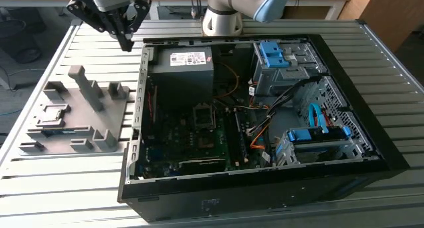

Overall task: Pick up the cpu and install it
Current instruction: 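Reach for the cpu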

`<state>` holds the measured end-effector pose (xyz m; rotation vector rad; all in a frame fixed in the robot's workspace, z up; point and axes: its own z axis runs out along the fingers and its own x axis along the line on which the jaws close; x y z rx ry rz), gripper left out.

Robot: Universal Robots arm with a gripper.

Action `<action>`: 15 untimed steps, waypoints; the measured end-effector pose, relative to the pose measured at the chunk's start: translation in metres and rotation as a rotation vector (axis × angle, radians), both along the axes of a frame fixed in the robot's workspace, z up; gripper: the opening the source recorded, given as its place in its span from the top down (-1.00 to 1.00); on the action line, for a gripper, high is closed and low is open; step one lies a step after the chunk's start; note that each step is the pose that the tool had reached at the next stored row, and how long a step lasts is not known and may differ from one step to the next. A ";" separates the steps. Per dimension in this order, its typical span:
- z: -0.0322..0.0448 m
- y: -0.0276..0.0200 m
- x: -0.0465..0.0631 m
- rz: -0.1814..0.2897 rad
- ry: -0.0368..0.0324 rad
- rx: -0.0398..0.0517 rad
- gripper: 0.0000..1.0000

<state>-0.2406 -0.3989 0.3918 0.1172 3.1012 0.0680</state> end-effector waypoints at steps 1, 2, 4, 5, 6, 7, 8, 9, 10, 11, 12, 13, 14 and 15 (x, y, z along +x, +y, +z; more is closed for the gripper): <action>-0.0001 0.0000 -0.001 0.000 0.0000 0.0000 0.80; -0.0002 0.0000 -0.003 0.000 -0.0001 0.0001 0.80; -0.0003 0.0000 -0.006 0.000 0.0000 0.0000 0.80; -0.0004 0.0000 -0.007 0.000 -0.0001 0.0000 0.80; -0.0005 0.0000 -0.009 0.000 0.0000 0.0000 0.80; -0.0006 0.0000 -0.010 0.000 0.0000 0.0000 0.80; -0.0008 0.0000 -0.012 0.000 0.0000 -0.0001 0.80; -0.0010 0.0000 -0.014 0.000 0.0000 0.0000 0.80; -0.0011 0.0000 -0.017 0.000 0.0000 0.0000 0.80; -0.0013 0.0000 -0.019 0.000 -0.0001 0.0001 0.80; -0.0015 0.0000 -0.021 0.000 0.0000 0.0000 0.80; -0.0019 0.0000 -0.023 0.000 0.0000 0.0000 0.80; -0.0026 0.0000 -0.024 0.000 -0.0001 0.0001 0.80; -0.0034 0.0000 -0.026 0.000 0.0000 0.0000 0.80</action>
